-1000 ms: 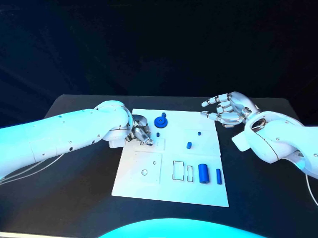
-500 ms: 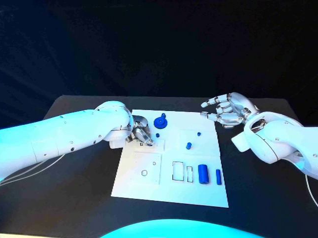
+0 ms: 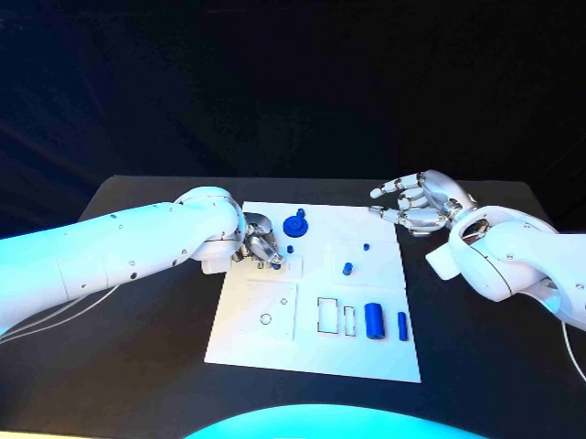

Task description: Assemble the parts on the task board

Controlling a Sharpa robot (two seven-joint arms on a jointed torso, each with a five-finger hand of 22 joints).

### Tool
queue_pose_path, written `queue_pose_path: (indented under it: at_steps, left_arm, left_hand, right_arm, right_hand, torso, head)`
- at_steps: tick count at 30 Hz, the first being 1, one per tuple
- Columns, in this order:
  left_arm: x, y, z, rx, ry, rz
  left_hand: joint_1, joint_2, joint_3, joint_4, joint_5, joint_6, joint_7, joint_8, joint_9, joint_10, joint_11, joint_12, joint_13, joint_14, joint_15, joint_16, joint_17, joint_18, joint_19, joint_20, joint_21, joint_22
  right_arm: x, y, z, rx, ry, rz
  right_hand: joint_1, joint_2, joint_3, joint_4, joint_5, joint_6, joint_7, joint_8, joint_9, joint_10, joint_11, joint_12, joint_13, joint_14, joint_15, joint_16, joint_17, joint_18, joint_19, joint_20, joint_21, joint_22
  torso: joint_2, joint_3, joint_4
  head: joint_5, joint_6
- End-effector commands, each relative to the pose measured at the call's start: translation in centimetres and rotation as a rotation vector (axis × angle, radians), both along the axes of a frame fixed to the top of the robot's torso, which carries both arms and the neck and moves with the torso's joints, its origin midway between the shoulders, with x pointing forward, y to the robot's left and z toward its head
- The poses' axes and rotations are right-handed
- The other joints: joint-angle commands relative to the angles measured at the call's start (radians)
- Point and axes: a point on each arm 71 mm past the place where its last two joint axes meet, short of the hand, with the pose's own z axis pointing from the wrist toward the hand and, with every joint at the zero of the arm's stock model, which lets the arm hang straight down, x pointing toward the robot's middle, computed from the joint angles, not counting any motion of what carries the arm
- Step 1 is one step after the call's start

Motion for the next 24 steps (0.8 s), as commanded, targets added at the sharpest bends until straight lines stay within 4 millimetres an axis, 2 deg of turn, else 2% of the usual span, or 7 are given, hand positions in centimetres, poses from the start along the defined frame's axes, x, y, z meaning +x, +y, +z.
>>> queue_pose_path:
  at_steps: [1,6,15,17,19,24]
  left_arm:
    - [-0.20,-0.25,-0.28,0.004,0.005,-0.009]
    - [-0.22,-0.31,-0.27,0.003,0.006,-0.011]
    - [-0.34,-0.39,-0.30,0.006,0.016,-0.022]
    - [-0.34,-0.33,-0.31,0.008,0.017,-0.022]
    - [-0.34,-0.26,-0.32,0.010,0.018,-0.023]
    - [-0.35,-0.07,-0.34,0.019,0.019,-0.027]
  left_hand:
    - [-0.010,0.007,0.197,-0.188,-0.007,0.003,0.000,0.000,0.002,0.005,-0.002,0.001,-0.002,0.093,-0.006,0.003,0.226,-0.013,0.007,-0.002,0.004,0.000]
    - [-0.025,0.010,0.199,-0.188,-0.010,-0.009,0.003,-0.007,0.003,-0.019,0.001,-0.025,-0.036,0.089,-0.005,-0.004,0.214,-0.011,0.001,-0.001,0.000,-0.007]
    - [-0.022,0.000,0.193,-0.207,-0.016,-0.016,0.006,-0.011,0.006,-0.031,0.003,-0.039,-0.051,0.088,-0.002,-0.005,0.212,-0.010,-0.002,0.001,-0.002,-0.011]
    - [-0.043,-0.004,0.132,-0.186,-0.024,-0.013,0.003,-0.012,0.009,-0.024,0.005,-0.036,-0.049,0.088,0.000,-0.005,0.212,-0.011,-0.001,0.004,-0.004,-0.010]
    - [-0.048,-0.008,0.106,-0.179,-0.024,-0.012,0.003,-0.014,0.010,-0.023,0.004,-0.036,-0.048,0.088,-0.001,-0.005,0.213,-0.010,-0.003,0.004,-0.006,-0.012]
    - [-0.070,-0.036,-0.024,-0.129,-0.025,0.003,-0.002,-0.026,0.007,-0.023,0.000,-0.033,-0.041,0.088,-0.004,-0.006,0.213,-0.011,0.000,0.001,-0.009,-0.011]
  right_arm:
    - [-0.06,0.07,-0.04,-0.001,0.005,0.014]
    - [-0.06,0.06,-0.05,-0.001,0.005,0.015]
    - [-0.03,0.05,-0.08,-0.002,0.006,0.015]
    - [-0.02,0.06,-0.10,-0.002,0.007,0.016]
    - [-0.01,0.06,-0.17,-0.003,0.008,0.015]
    - [-0.06,0.05,-0.41,-0.003,0.012,0.015]
  right_hand:
    - [-0.007,-0.004,0.004,0.004,0.006,0.006,-0.004,0.005,0.001,-0.007,-0.002,-0.003,0.015,0.088,0.000,-0.006,0.195,0.012,-0.007,0.001,-0.004,0.028]
    - [-0.007,-0.004,0.004,0.004,0.006,0.006,-0.004,0.005,0.001,-0.007,-0.002,-0.003,0.015,0.088,0.000,-0.006,0.195,0.012,-0.007,0.001,-0.004,0.028]
    - [-0.007,-0.004,0.004,0.004,0.006,0.006,-0.004,0.005,0.001,-0.007,-0.002,-0.003,0.015,0.088,0.000,-0.006,0.195,0.012,-0.007,0.001,-0.004,0.028]
    - [-0.007,-0.004,0.004,0.004,0.006,0.006,-0.004,0.005,0.001,-0.007,-0.002,-0.003,0.015,0.088,0.000,-0.006,0.195,0.012,-0.007,0.001,-0.004,0.028]
    - [-0.007,-0.004,0.004,0.004,0.006,0.006,-0.004,0.005,0.001,-0.007,-0.002,-0.003,0.015,0.088,0.000,-0.006,0.195,0.012,-0.007,0.001,-0.004,0.028]
    - [-0.007,-0.005,0.005,0.004,0.008,0.005,-0.004,0.005,0.000,-0.008,-0.002,-0.004,0.014,0.088,-0.001,-0.007,0.194,0.012,-0.007,0.000,-0.006,0.027]
  torso:
    - [0.000,0.0003,0.0007]
    - [-0.001,-0.0001,0.0001]
    - [-0.001,0.0004,0.0013]
    - [-0.001,0.0006,0.0013]
    - [-0.001,0.0005,0.0013]
    - [0.000,0.0003,0.0023]
  head:
    - [-0.001,0.000]
    - [-0.001,-0.001]
    - [-0.002,-0.003]
    - [-0.002,-0.003]
    - [-0.002,-0.004]
    - [0.000,-0.006]
